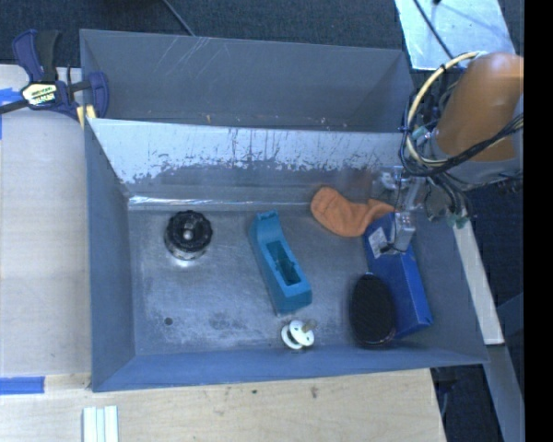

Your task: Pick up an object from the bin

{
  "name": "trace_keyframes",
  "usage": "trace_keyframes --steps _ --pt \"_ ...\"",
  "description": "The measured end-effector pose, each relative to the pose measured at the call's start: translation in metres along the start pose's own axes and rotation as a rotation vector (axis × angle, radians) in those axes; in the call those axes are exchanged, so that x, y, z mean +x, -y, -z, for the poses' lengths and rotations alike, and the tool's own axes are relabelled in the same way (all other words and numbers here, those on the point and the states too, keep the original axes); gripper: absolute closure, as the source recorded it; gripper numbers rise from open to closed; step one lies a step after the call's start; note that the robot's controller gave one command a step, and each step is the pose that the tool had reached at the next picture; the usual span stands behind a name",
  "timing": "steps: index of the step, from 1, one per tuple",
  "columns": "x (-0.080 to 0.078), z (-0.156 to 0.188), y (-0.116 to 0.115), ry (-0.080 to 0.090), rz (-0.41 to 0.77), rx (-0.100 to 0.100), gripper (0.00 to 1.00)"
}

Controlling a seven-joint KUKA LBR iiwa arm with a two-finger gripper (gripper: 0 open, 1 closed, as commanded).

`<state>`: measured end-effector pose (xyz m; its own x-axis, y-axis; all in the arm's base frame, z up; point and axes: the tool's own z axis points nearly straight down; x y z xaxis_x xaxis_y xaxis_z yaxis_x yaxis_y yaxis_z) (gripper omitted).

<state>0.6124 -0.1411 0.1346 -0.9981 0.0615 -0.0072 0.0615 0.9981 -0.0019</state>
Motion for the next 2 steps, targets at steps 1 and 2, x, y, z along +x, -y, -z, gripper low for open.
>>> trace_keyframes --steps 1,2 --pt "-0.0032 -0.0346 -0.0049 -0.004 0.062 -0.001 0.0" --pt "-0.0078 -0.0431 -0.005 0.0 -0.209 -0.002 1.0"
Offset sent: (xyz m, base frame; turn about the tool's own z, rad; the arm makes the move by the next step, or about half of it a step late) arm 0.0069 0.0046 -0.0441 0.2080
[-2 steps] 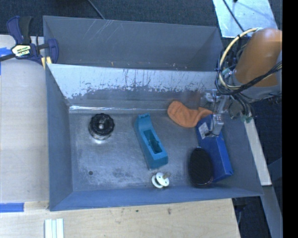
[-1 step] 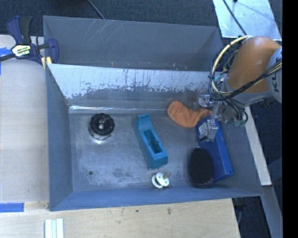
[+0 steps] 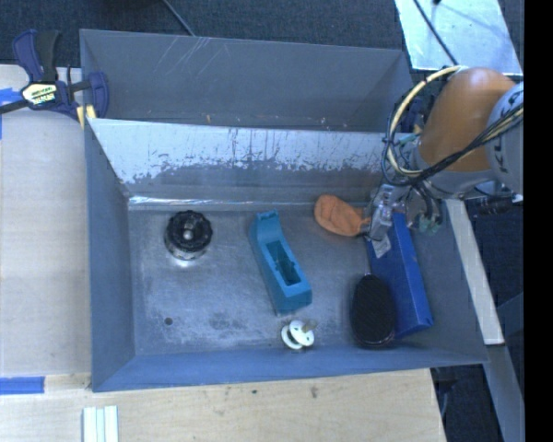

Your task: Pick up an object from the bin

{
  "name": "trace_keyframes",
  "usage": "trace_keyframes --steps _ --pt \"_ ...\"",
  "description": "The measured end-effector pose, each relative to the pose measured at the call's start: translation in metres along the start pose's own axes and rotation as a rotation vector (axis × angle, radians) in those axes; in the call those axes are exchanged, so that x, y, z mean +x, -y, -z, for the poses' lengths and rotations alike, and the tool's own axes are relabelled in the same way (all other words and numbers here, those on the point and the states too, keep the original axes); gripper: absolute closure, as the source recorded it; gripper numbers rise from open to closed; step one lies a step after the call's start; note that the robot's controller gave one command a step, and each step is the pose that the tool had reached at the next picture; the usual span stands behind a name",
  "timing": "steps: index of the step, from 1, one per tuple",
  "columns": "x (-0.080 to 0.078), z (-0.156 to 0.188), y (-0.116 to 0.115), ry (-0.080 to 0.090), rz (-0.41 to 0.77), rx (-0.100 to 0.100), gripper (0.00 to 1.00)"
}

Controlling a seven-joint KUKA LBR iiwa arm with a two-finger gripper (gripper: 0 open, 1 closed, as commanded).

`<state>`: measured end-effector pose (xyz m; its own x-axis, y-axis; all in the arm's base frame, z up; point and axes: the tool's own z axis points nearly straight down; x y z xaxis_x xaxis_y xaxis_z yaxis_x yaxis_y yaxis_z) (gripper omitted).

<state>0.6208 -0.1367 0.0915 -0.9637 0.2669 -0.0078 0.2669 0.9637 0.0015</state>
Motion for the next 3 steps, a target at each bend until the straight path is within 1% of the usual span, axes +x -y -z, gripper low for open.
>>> trace_keyframes --steps 1,2,3 --pt "0.0 0.0 0.0 0.0 0.002 0.001 1.0" --pt "0.02 0.051 0.006 0.006 0.004 -0.001 1.0" --pt "0.012 0.089 0.004 0.001 0.002 0.001 1.0"
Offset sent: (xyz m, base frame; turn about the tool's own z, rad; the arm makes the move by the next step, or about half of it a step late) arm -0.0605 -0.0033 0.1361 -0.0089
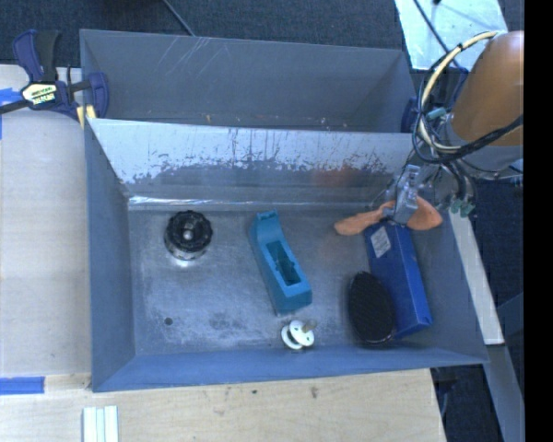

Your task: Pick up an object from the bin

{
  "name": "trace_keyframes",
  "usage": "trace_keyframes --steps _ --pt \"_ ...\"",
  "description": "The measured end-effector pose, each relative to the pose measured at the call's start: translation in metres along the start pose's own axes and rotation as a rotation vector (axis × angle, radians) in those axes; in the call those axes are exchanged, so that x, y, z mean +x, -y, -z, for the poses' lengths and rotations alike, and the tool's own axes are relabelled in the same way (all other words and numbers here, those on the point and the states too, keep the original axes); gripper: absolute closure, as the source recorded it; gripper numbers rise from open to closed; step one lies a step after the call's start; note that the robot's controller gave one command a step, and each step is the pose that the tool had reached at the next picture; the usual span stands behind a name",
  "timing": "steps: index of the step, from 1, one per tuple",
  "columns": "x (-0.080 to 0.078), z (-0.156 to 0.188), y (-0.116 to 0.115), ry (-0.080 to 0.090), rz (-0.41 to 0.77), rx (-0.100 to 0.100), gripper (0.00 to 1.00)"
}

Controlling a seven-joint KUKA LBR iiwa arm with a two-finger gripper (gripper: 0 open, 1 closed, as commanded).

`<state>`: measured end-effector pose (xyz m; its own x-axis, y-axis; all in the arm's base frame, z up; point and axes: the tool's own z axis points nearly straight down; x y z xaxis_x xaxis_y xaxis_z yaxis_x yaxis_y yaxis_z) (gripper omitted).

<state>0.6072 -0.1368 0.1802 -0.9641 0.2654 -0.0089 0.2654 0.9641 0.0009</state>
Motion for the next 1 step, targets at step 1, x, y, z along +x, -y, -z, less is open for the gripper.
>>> trace_keyframes --steps 1 --pt "-0.001 0.0434 -0.0089 -0.011 -0.016 0.0 1.0"
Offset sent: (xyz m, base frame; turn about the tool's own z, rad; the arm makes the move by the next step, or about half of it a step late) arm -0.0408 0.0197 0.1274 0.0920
